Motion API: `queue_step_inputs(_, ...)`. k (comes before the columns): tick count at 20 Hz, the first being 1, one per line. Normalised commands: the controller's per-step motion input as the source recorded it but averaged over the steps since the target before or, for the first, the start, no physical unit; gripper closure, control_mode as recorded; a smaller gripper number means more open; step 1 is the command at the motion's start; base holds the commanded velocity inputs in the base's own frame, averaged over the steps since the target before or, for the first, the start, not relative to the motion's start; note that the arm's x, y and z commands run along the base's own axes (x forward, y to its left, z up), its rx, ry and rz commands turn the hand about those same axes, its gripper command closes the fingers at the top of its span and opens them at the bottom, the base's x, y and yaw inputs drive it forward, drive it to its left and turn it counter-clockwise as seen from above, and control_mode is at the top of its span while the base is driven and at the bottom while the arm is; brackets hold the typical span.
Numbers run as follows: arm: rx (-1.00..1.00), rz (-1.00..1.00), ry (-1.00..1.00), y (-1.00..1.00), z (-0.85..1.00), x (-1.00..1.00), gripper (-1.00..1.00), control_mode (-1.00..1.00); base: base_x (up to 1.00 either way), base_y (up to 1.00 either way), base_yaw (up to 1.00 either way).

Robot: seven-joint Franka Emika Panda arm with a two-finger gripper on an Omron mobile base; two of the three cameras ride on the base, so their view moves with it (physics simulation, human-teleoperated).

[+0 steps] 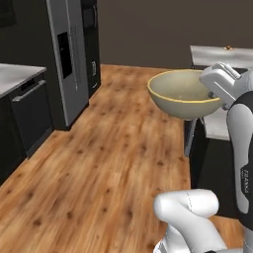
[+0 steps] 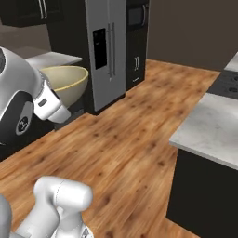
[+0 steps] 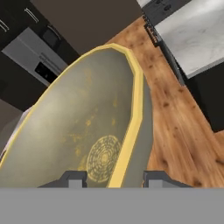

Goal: Take the smaller bowl and place it next to the appetizer plate on the dining counter , and place the larger bowl next to the plate with cooked food.

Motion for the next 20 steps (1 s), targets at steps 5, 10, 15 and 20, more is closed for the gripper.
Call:
queue_step_inputs(5, 0.0, 0.0, 0.0, 0.0, 0.0, 0.0, 1.0, 1.0, 0.03, -0.55, -0.18)
queue_step_inputs(10, 0.0, 0.0, 0.0, 0.0, 0.0, 0.0, 1.0, 1.0, 0.02, -0.44, -0.2)
queue_step_inputs(15, 0.0, 0.0, 0.0, 0.0, 0.0, 0.0, 1.0, 1.0, 0.5, 0.25, -0.22)
queue_step_inputs(20, 0.0, 0.0, 0.0, 0.0, 0.0, 0.0, 1.0, 1.0, 0.91, 0.79, -0.29)
